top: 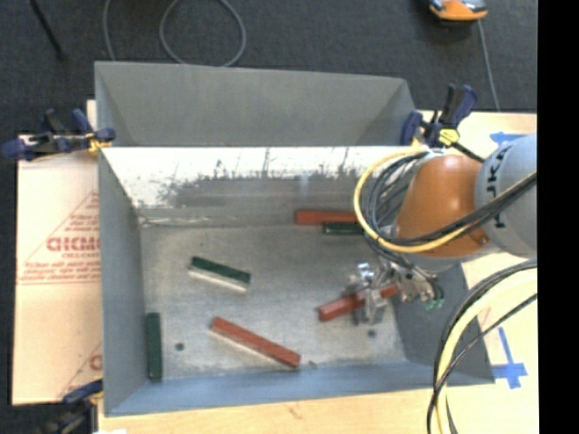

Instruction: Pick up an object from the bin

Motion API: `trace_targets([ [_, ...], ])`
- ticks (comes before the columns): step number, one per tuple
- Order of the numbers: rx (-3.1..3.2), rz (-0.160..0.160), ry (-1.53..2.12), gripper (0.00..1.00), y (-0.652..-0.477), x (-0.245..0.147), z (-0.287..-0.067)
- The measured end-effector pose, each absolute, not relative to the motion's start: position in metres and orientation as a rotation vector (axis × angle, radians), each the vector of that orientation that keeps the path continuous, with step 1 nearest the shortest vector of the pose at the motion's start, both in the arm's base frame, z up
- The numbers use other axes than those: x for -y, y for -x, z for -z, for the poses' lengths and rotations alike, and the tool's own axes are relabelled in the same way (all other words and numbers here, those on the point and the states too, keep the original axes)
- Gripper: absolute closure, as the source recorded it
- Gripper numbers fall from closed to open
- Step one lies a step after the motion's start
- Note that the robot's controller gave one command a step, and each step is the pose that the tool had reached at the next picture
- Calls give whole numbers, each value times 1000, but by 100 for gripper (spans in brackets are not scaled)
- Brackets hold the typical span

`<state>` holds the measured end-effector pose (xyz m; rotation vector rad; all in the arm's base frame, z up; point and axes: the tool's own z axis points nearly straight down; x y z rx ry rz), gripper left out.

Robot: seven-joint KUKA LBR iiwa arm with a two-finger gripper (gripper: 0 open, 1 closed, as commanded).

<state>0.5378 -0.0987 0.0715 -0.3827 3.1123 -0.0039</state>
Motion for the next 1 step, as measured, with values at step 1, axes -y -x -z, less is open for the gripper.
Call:
trace_targets([
  [1,-3115,8,308,100,-525,121,-230],
])
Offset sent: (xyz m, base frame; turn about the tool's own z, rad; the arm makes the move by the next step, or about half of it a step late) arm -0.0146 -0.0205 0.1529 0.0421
